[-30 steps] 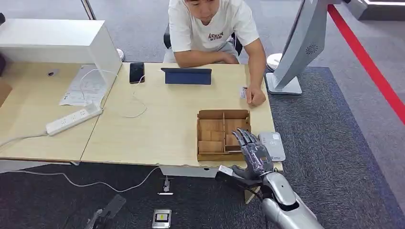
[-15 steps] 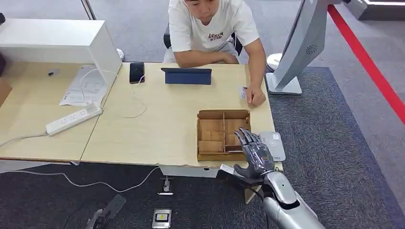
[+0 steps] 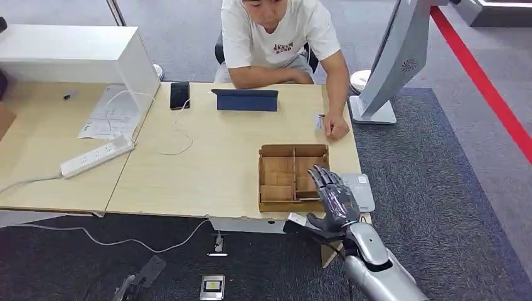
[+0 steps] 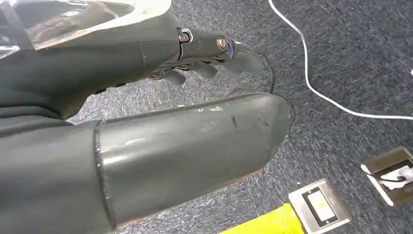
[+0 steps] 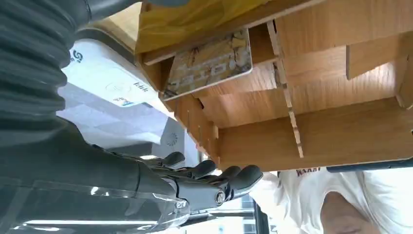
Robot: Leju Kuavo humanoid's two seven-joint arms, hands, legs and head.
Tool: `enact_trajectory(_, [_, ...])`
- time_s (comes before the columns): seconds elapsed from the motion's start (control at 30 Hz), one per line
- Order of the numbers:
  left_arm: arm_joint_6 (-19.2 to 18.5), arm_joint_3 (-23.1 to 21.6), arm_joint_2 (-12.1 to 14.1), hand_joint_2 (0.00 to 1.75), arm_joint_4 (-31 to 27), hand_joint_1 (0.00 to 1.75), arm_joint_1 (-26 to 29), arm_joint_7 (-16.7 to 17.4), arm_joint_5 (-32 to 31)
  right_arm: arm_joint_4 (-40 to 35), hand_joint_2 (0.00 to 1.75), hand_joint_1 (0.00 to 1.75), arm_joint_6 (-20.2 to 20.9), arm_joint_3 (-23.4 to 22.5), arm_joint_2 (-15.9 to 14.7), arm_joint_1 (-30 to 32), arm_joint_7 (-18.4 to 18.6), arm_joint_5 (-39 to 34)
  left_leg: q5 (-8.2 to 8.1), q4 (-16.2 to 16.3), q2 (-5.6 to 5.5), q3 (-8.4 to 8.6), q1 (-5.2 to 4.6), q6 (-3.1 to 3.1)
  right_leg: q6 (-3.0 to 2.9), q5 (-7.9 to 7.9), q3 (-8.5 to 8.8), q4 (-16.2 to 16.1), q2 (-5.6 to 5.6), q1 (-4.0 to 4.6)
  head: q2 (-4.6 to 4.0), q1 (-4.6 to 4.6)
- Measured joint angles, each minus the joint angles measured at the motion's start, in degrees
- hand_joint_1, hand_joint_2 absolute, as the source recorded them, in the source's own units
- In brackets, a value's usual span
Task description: Pass the card to the sensor for recognition and then transmit it.
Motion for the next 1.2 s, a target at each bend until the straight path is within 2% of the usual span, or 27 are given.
enact_trajectory(1.13, [0.0, -0.02, 0.0, 0.0, 0.0, 0.0, -0.06, 0.11, 0.07, 3.58, 1.75, 0.0, -0.48, -0.46, 0.96, -0.49, -0.63, 0.63, 0.0, 0.0, 0.0, 0.0, 0.0, 0.0, 0.0, 0.0, -0.01, 0.0, 0.0, 0.0, 0.0, 0.02])
enact_trajectory(1.17, [0.0, -0.02, 0.0, 0.0, 0.0, 0.0, -0.05, 0.09, 0.07, 3.58, 1.75, 0.4, -0.48, -0.46, 0.98, -0.49, -0.63, 0.63, 0.0, 0.0, 0.0, 0.0, 0.0, 0.0, 0.0, 0.0, -0.01, 0.0, 0.0, 0.0, 0.0, 0.0])
enact_trajectory(1.2, [0.0, -0.02, 0.0, 0.0, 0.0, 0.0, -0.06, 0.07, 0.07, 3.58, 1.75, 1.52, -0.48, -0.46, 0.98, -0.5, -0.63, 0.66, 0.0, 0.0, 0.0, 0.0, 0.0, 0.0, 0.0, 0.0, 0.0, 0.0, 0.0, 0.0, 0.0, 0.02])
